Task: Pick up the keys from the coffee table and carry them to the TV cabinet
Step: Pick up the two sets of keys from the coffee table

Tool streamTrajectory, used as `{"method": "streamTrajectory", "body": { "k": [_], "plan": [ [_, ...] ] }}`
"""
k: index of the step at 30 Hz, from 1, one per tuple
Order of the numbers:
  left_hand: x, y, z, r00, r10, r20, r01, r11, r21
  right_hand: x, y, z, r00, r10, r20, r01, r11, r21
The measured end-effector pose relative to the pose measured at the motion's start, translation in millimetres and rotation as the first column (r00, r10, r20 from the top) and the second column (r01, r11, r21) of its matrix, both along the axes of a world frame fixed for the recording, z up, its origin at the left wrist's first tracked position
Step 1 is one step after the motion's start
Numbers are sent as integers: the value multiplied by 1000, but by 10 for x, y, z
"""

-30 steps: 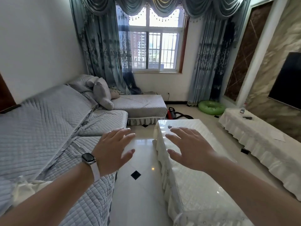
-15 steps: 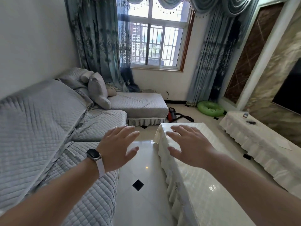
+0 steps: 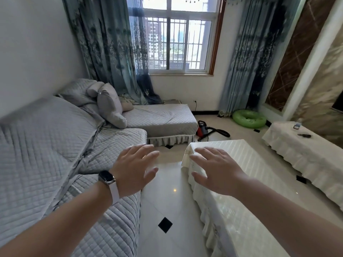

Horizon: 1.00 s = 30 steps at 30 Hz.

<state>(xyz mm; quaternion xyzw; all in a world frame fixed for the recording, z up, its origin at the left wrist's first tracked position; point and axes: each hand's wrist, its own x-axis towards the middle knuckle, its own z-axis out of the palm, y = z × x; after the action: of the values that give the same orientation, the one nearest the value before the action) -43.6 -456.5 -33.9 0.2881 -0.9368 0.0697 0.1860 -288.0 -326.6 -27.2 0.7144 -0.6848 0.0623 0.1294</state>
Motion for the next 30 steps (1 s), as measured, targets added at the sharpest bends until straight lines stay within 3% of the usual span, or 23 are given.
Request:
{"method": "streamTrajectory", "body": {
  "k": [8,13,22,30],
  "plan": [
    [-1040,-1084,-28,996,-7,90,3,999,46,-1065,-1057,-213,995,-27,98,25,999,22],
    [-1624,-1579,25,997,-32,66,30,999,33,-1692,-1562,-146,996,-35,82,36,999,-1],
    [-2303,-2520,-118,991,-123,59,121,992,44,-2196,-2317,-113,993,-69,92,71,997,-27],
    [-2967,-3838,-517,952,-301,57,294,950,104,-2578,-3262,-314,975,-202,95,201,979,21]
  ]
}}
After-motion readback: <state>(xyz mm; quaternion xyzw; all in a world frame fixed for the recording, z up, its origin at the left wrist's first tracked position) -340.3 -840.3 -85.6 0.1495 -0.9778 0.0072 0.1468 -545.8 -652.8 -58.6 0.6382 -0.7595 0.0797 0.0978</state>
